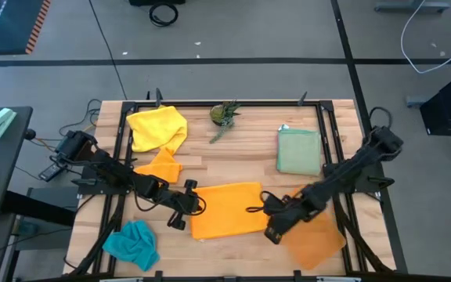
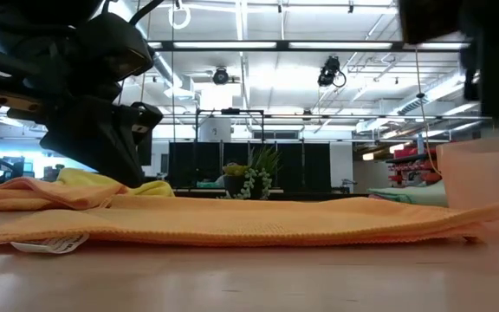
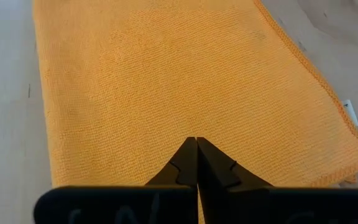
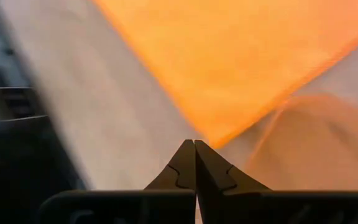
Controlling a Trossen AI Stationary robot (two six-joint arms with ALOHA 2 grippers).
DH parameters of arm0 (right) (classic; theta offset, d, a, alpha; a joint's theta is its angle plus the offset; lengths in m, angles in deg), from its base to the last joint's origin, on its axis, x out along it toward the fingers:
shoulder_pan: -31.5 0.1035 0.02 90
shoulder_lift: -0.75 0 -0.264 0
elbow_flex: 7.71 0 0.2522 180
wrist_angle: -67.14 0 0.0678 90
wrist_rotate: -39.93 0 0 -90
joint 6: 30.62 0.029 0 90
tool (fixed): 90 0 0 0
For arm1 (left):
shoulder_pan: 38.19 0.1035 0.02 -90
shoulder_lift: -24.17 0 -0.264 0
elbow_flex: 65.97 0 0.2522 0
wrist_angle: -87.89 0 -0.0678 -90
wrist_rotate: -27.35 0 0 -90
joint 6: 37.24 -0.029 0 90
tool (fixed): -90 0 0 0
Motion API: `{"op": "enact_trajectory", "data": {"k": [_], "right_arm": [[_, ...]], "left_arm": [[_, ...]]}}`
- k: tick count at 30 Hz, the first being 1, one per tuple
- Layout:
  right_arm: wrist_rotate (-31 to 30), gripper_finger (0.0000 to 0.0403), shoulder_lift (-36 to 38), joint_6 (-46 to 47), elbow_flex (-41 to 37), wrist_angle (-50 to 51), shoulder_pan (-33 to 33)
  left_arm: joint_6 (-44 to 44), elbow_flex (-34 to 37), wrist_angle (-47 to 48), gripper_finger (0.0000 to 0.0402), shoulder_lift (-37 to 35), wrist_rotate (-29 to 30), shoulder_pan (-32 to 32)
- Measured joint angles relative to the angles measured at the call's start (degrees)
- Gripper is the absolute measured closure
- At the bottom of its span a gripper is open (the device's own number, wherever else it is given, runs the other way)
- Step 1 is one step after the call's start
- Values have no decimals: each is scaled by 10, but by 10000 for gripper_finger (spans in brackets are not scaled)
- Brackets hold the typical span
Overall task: Fold microfiber towels
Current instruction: Fold the right orange microfiber towel
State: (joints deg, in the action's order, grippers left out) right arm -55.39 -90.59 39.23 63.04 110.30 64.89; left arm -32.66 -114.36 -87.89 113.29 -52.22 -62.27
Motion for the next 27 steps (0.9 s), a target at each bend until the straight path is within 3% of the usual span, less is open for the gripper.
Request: {"op": "enact_trajectory", "data": {"k": [3,8,15,21,27], "right_arm": [[24,401,-32,-21,9,23,-32],[-32,401,-31,-11,9,84,-52],[-39,401,-20,42,9,242,-66],[-48,401,-9,39,10,262,-67],[-118,401,28,-17,57,233,-66]], "left_arm": [[12,0,0,392,0,0,0],[17,0,1,394,0,0,0],[11,0,0,388,0,0,13],[1,0,-1,395,0,0,21],[-30,-4,1,396,-35,0,24]]}}
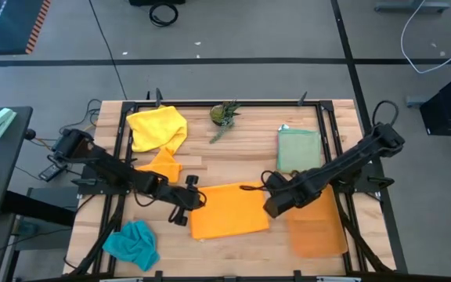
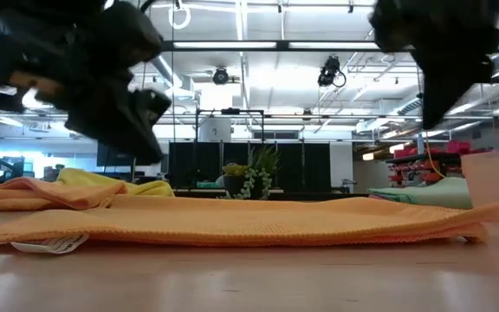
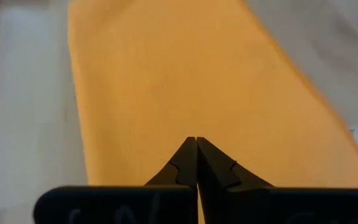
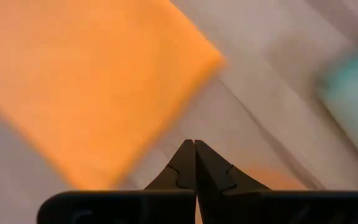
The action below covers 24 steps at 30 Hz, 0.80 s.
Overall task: Fold microfiber towels
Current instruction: Fold the right orange microfiber towel
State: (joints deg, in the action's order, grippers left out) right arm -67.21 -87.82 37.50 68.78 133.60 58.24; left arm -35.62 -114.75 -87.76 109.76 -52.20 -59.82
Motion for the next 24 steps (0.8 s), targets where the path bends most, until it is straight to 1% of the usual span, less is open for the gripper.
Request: {"op": "enact_trajectory", "data": {"k": [3,6,9,13,17,20,24], "right_arm": [[7,401,-19,-67,2,-110,-1],[21,401,-61,-130,3,-226,-12],[52,401,-115,-168,3,-292,-26],[69,401,-170,-181,2,-287,-44],[65,401,-203,-209,4,-292,-66],[34,401,-211,-240,6,-294,-93],[-31,401,-201,-293,2,-273,-146]], "left_arm": [[-8,0,3,395,-17,-1,10],[-8,0,18,397,-15,0,26],[-3,1,58,396,2,-10,46],[8,0,91,397,18,-68,69],[21,1,113,396,26,-81,82],[49,1,132,397,26,-79,97],[113,0,145,396,26,-86,101]]}}
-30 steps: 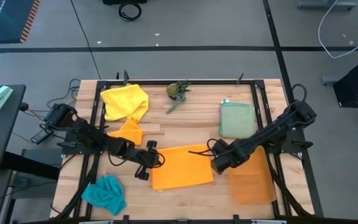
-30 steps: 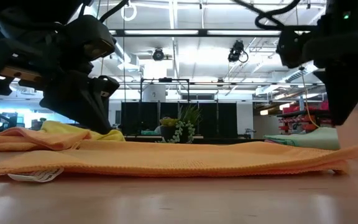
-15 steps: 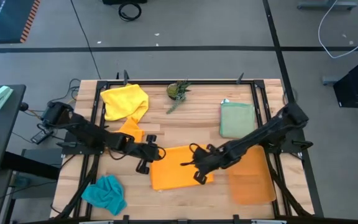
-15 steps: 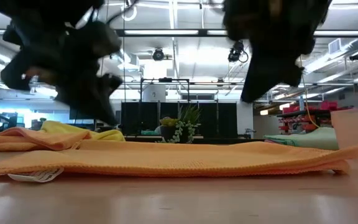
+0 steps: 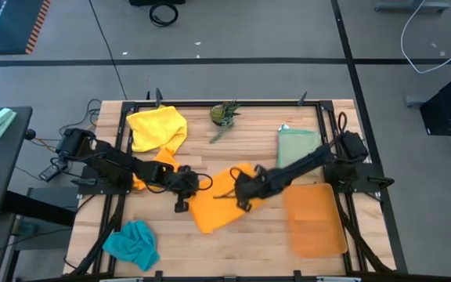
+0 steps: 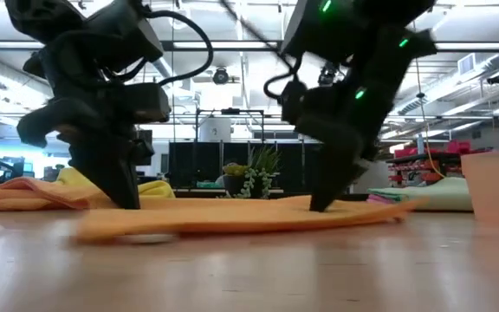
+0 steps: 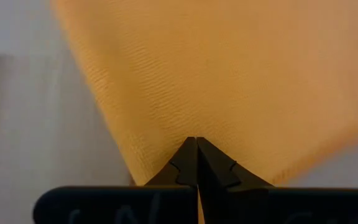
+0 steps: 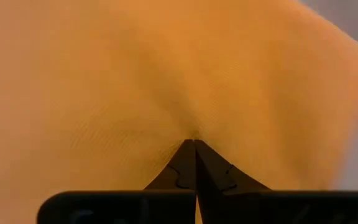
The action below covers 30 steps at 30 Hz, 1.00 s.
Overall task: Fold microfiber towels
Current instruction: Fold the right orange microfiber towel
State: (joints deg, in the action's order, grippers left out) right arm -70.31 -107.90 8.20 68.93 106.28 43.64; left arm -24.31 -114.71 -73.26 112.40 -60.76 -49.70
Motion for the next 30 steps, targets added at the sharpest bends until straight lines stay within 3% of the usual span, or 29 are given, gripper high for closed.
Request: {"op": "enact_trajectory", "data": {"k": [4,7,10,14,21,25,30], "right_arm": [[-64,401,29,-56,0,20,-57],[-71,401,59,-93,-1,22,-84],[-69,401,106,-103,0,23,-76],[-56,401,141,-88,1,18,-15],[-45,401,44,-1,1,-43,80],[-15,401,-15,1,1,-102,86],[-27,401,-25,-3,3,-44,58]], "left_arm": [[39,1,-43,396,0,-58,-22],[17,-5,-109,397,-4,-71,-49],[-26,-35,-104,396,-15,-42,-66],[-95,-79,-7,398,-24,6,-63],[-109,-63,41,398,1,0,-16],[-89,-47,38,396,17,-29,-5],[-28,-44,19,397,19,-62,-26]]}}
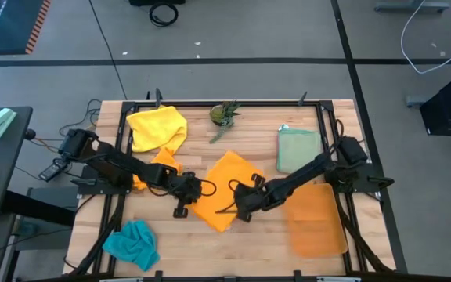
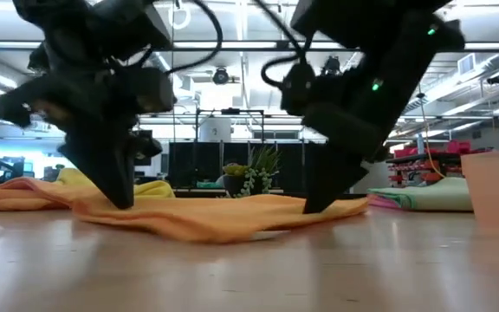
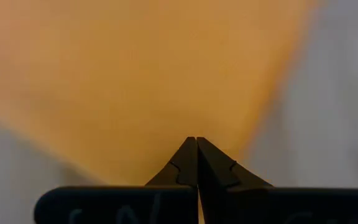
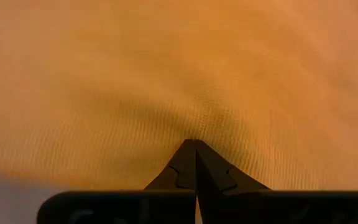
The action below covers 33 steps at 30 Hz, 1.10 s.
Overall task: Fold microfiber towels
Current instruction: Fold the right orange microfiber towel
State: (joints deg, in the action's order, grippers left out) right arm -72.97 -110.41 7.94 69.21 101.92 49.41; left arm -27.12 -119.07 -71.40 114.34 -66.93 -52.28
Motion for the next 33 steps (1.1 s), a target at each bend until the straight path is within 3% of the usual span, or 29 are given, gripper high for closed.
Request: {"op": "enact_trajectory", "data": {"k": [5,8,10,13,16,20,23,28,33], "right_arm": [[-19,401,33,-57,-5,54,-60],[-15,401,84,-95,-3,61,-92],[1,401,118,-114,-2,73,-101],[26,401,171,-103,-3,96,-86],[15,401,190,-60,-14,63,-33],[-19,401,133,-16,-32,-81,48],[-20,401,63,-4,-28,-163,70],[-10,401,-9,33,-16,-169,66],[40,401,-3,37,-16,-99,67]], "left_arm": [[43,-1,-123,396,11,-13,-55],[36,-1,-239,397,22,-8,-80],[9,-7,-268,394,20,-6,-86],[-46,-27,-225,395,12,29,-83],[-80,-39,-137,397,7,89,-65],[-93,-34,-64,396,18,105,-22],[-93,-33,-57,397,41,71,4],[-71,-34,-65,398,70,45,8],[5,-34,-108,395,79,29,-32]]}}
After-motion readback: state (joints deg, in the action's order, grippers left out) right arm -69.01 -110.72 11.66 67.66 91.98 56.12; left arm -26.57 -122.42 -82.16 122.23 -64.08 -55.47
